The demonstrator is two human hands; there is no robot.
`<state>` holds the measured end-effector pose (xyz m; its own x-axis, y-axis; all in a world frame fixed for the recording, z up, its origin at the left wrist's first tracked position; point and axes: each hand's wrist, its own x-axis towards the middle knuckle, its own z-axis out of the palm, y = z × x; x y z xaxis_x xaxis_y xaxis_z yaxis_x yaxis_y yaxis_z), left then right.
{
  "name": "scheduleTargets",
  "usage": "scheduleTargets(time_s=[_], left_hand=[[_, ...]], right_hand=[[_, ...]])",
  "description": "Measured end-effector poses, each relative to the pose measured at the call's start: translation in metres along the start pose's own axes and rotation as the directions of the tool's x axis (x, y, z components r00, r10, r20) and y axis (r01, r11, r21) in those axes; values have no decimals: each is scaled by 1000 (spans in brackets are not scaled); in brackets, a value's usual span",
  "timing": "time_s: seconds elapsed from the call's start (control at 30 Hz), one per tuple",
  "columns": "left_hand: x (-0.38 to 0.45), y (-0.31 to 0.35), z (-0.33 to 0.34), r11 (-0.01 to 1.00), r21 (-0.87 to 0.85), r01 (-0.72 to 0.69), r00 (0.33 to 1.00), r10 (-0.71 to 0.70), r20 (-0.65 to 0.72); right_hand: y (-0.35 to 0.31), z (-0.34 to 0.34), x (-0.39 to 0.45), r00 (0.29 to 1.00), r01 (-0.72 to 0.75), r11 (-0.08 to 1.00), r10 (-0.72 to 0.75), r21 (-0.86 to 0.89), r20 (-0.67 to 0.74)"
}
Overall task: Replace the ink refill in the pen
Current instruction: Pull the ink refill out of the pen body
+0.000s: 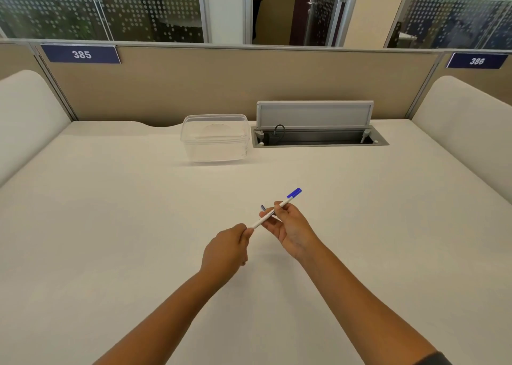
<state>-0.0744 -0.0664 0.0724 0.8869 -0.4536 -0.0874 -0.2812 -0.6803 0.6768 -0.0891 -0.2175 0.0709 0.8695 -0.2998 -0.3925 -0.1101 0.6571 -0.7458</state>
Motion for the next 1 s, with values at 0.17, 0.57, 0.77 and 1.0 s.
scheduleTargets(time_s=[0.17,0.57,0.77,1.0], left_hand=[[-4,10,-9,746,-578,329,943,-224,247],[-12,-38,0,853,-390,347,932,-360,42],[-11,-66,1,945,315,86,916,49,-398],[-4,-87,2,864,487,127,923,78,-378]], right_hand=[[-7,-7,8,999,26,995,-24,94,-21],[-30,-60,18,989,68,966,-31,249,-148],[-11,-53,17,993,13,982,9,188,-117],[-2,-45,16,995,-8,990,22,143,-93]])
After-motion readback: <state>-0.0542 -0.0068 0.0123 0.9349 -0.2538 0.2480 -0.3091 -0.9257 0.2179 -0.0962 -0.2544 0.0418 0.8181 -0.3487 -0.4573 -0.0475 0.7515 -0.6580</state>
